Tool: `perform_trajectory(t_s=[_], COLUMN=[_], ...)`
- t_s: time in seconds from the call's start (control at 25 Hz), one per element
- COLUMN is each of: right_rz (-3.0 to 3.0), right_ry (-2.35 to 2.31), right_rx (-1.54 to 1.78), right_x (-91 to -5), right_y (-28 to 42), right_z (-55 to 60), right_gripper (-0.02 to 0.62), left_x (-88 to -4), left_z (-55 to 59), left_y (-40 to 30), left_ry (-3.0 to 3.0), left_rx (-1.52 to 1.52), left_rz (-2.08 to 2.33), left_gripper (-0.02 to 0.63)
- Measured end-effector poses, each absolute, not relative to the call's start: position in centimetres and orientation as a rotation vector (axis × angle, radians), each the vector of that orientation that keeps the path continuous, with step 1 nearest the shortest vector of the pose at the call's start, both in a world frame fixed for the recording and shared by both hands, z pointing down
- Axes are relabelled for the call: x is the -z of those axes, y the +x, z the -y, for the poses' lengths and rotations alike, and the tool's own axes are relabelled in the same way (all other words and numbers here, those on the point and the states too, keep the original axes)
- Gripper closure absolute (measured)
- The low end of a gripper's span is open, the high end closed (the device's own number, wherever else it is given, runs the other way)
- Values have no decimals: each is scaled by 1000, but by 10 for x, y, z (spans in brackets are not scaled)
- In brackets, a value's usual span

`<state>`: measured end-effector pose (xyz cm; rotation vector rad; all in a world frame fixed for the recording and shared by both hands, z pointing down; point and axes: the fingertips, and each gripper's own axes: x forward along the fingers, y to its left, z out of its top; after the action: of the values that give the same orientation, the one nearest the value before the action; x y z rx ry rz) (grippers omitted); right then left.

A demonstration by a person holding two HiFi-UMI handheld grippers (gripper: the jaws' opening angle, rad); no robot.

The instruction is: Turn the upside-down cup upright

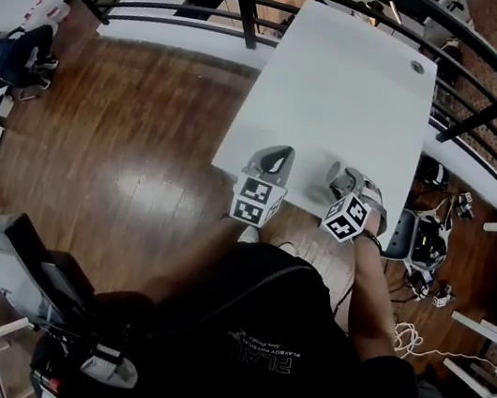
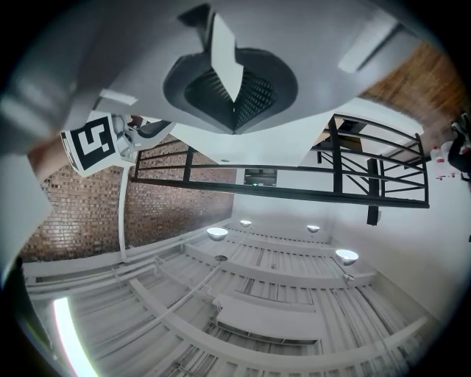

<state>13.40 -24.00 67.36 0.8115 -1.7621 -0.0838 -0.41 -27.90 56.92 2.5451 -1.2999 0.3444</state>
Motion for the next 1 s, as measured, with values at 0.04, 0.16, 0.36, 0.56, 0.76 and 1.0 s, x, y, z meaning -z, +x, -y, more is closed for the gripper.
perform_trajectory(t_s=[0.04, 0.16, 0.36, 0.56, 0.76, 1.0], right_rz=[1779, 1834, 1920, 2006, 2090, 2145], right_ry=[852, 982, 1191, 1399, 1582, 1701], right_rx=[60, -10, -106, -238, -403, -434], right_x=[-669, -657, -643, -642, -650, -654], right_y=[135, 139, 145, 151, 152, 146], right_z=[242, 248, 255, 255, 255, 263], right_gripper=[314, 316, 316, 316, 316, 318], left_x=[-569, -569, -570, -571, -570, -568], left_z=[278, 276, 271, 267, 263, 259], left_y=[-3, 1, 5, 5, 3, -3], left_ry=[2549, 2558, 2571, 2573, 2573, 2576], left_rx=[-346, -351, -357, -385, -410, -432], left_rz=[1297, 1290, 1279, 1289, 1292, 1297], left_gripper=[606, 606, 606, 606, 606, 606])
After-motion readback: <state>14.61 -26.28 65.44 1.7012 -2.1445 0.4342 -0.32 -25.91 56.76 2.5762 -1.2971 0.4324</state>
